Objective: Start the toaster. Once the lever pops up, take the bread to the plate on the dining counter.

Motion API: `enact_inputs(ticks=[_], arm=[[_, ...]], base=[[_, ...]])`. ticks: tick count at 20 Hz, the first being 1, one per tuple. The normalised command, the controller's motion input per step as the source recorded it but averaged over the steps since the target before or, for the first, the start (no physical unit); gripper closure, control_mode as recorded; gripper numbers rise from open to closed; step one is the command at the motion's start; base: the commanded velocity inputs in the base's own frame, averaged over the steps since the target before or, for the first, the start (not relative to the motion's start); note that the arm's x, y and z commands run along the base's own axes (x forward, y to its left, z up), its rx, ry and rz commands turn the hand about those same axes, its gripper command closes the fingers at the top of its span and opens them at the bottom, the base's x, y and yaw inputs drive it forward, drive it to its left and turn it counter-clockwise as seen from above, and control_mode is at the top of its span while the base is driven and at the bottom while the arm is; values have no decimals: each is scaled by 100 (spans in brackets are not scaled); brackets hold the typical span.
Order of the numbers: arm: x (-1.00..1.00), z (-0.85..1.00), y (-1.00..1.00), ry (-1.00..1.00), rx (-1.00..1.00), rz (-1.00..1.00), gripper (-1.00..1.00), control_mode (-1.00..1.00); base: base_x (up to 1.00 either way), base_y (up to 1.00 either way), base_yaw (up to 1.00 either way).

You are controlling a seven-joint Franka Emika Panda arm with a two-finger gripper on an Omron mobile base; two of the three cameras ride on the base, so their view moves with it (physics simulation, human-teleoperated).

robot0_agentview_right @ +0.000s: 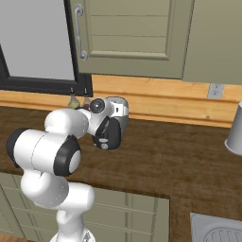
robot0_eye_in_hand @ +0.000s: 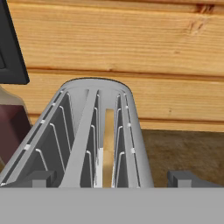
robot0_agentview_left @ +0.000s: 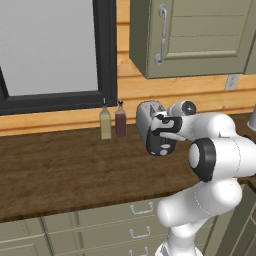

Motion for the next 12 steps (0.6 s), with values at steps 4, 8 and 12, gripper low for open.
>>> enact_inputs(ticks=[4, 8, 12], arm=[[0, 0, 0, 0, 0, 0, -100, -100], [0, 0, 0, 0, 0, 0, -100, -100], [0, 0, 0, 0, 0, 0, -100, -100]], base=[[0, 0, 0], [0, 0, 0], [0, 0, 0]])
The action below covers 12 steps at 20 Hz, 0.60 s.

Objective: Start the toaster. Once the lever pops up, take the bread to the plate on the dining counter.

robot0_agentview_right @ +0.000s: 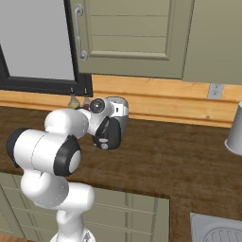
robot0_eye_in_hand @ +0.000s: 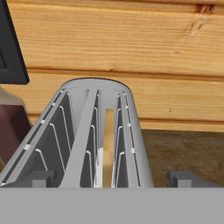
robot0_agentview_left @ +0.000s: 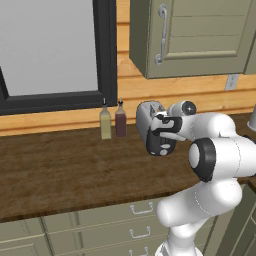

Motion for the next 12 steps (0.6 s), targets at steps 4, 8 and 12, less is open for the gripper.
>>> enact_inputs(ticks=[4, 8, 12], arm=[[0, 0, 0, 0, 0, 0, -100, -100], [0, 0, 0, 0, 0, 0, -100, -100], [0, 0, 0, 0, 0, 0, -100, -100]], base=[[0, 0, 0], [0, 0, 0], [0, 0, 0]])
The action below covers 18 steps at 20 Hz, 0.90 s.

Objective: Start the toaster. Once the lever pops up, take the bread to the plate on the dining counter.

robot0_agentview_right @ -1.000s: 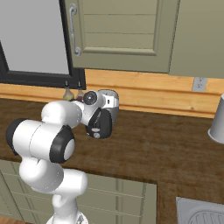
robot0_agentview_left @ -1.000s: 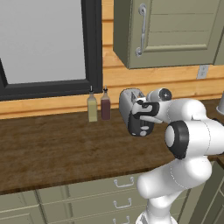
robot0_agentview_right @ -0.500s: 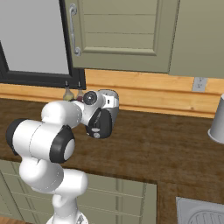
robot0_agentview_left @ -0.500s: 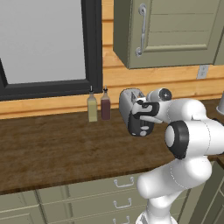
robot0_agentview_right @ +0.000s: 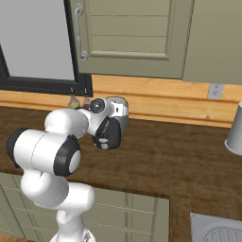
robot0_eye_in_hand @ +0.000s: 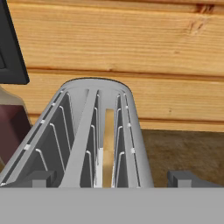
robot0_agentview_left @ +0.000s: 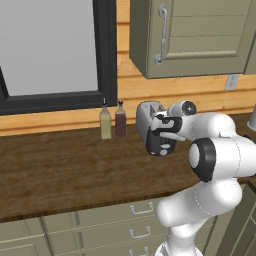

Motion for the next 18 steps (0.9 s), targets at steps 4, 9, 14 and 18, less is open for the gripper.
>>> enact_inputs(ticks=[4, 9, 14, 18], arm=[[0, 0, 0, 0, 0, 0, -100, -100], [0, 0, 0, 0, 0, 0, -100, -100], [0, 0, 0, 0, 0, 0, -100, -100], [0, 0, 0, 0, 0, 0, -100, -100]], base=[[0, 0, 0], [0, 0, 0], [0, 0, 0], [0, 0, 0]])
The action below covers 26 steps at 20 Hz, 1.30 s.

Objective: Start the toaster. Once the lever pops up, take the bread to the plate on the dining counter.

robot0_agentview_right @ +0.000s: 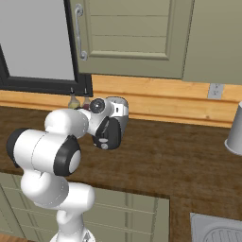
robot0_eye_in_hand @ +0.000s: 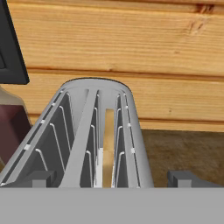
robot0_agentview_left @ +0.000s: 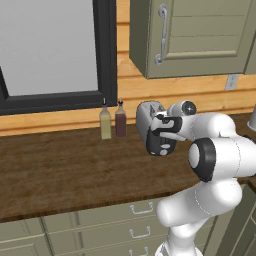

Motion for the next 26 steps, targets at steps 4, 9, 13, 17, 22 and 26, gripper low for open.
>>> enact_inputs(ticks=[4, 9, 13, 17, 22, 26], arm=[[0, 0, 0, 0, 0, 0, -100, -100], [0, 0, 0, 0, 0, 0, -100, -100], [0, 0, 0, 0, 0, 0, -100, -100], [0, 0, 0, 0, 0, 0, -100, -100], [0, 0, 0, 0, 0, 0, -100, -100], [0, 0, 0, 0, 0, 0, -100, -100]], base=[[0, 0, 0], [0, 0, 0], [0, 0, 0], [0, 0, 0], [0, 0, 0], [0, 0, 0]])
